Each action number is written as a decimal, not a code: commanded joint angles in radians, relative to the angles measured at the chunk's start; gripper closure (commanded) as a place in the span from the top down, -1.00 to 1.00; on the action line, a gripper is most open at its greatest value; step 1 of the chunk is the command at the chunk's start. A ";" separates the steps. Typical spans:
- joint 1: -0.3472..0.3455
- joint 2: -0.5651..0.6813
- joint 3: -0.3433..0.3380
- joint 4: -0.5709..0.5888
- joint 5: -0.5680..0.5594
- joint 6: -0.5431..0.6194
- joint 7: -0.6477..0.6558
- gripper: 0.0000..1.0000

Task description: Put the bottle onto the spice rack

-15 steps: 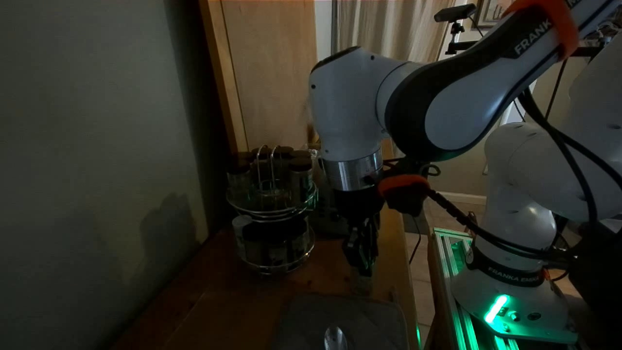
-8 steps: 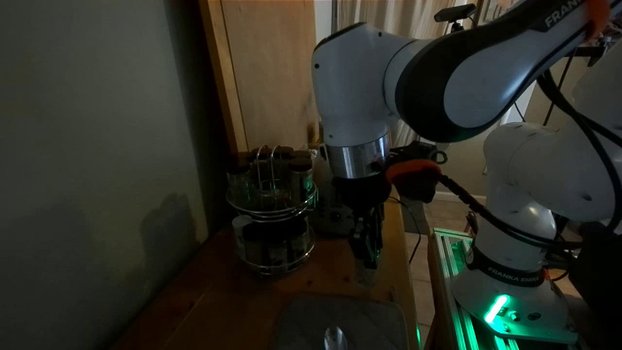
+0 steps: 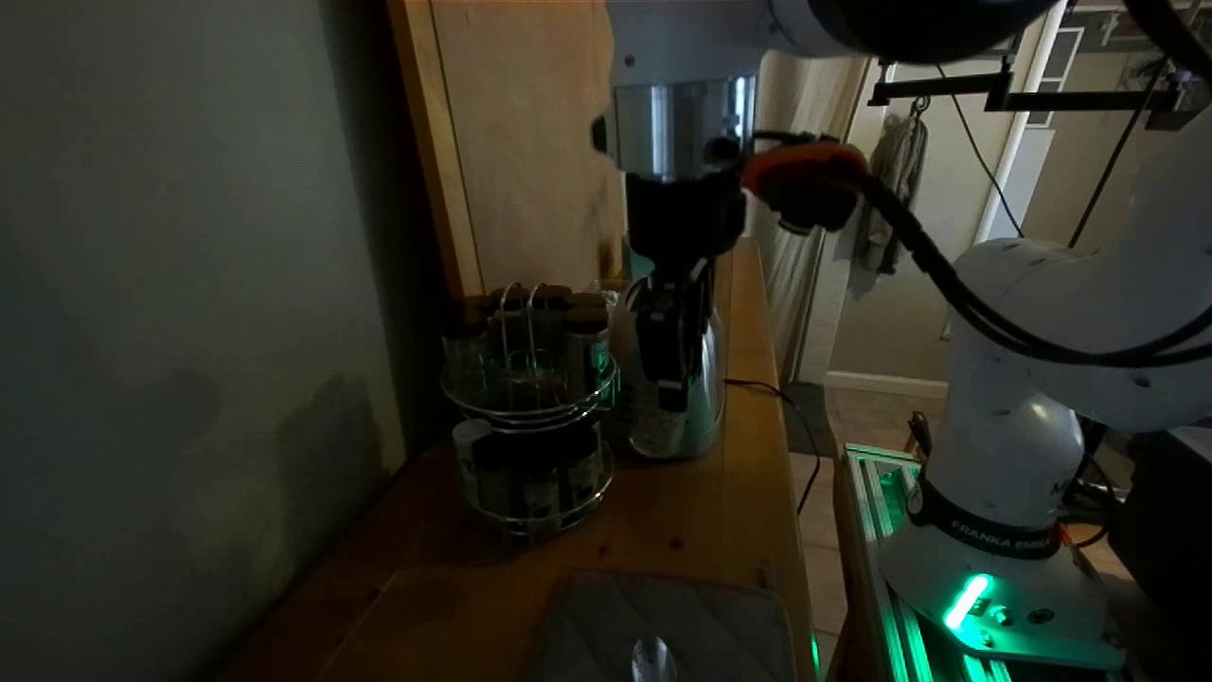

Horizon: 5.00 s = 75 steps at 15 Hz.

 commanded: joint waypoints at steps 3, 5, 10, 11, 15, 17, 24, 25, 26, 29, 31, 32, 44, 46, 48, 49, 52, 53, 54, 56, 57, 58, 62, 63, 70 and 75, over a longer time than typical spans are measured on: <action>-0.017 0.002 0.006 0.043 -0.009 -0.008 -0.007 0.00; -0.017 0.002 0.008 0.033 -0.009 -0.008 -0.006 0.00; -0.029 0.000 0.006 0.087 -0.050 0.025 -0.027 -0.50; -0.033 0.003 0.005 0.101 -0.060 0.024 -0.029 -0.50; -0.056 0.020 -0.014 0.146 -0.095 0.042 -0.049 -0.50; -0.070 0.033 -0.028 0.158 -0.104 0.062 -0.066 -0.50; -0.067 0.105 -0.073 0.171 -0.058 0.084 -0.127 -0.50; -0.065 0.115 -0.078 0.175 -0.054 0.079 -0.134 -0.50; -0.063 0.125 -0.078 0.177 -0.055 0.071 -0.137 -0.50; -0.062 0.146 -0.078 0.180 -0.061 0.056 -0.148 -0.50; -0.062 0.156 -0.078 0.181 -0.063 0.052 -0.153 -0.50; -0.062 0.161 -0.078 0.180 -0.065 0.052 -0.156 -0.50; -0.070 0.221 -0.090 0.203 -0.077 0.021 -0.173 -0.50; -0.069 0.233 -0.093 0.209 -0.080 0.019 -0.177 -0.50; -0.069 0.243 -0.095 0.215 -0.081 0.017 -0.180 0.50; -0.068 0.245 -0.095 0.217 -0.081 0.018 -0.180 0.54; -0.067 0.245 -0.092 0.225 -0.087 0.017 -0.178 0.94; -0.067 0.243 -0.090 0.229 -0.090 0.016 -0.175 0.98; -0.065 0.240 -0.088 0.233 -0.091 0.015 -0.174 1.00; -0.060 0.234 -0.081 0.244 -0.090 0.012 -0.167 1.00; -0.057 0.229 -0.077 0.251 -0.085 0.011 -0.162 1.00; -0.054 0.223 -0.070 0.260 -0.088 0.008 -0.154 1.00; -0.046 0.198 -0.040 0.296 -0.100 -0.019 -0.121 1.00; -0.044 0.191 -0.031 0.305 -0.104 -0.027 -0.113 1.00; -0.063 0.109 0.038 0.335 -0.246 -0.048 0.004 1.00; -0.073 0.061 0.065 0.333 -0.257 -0.069 0.120 1.00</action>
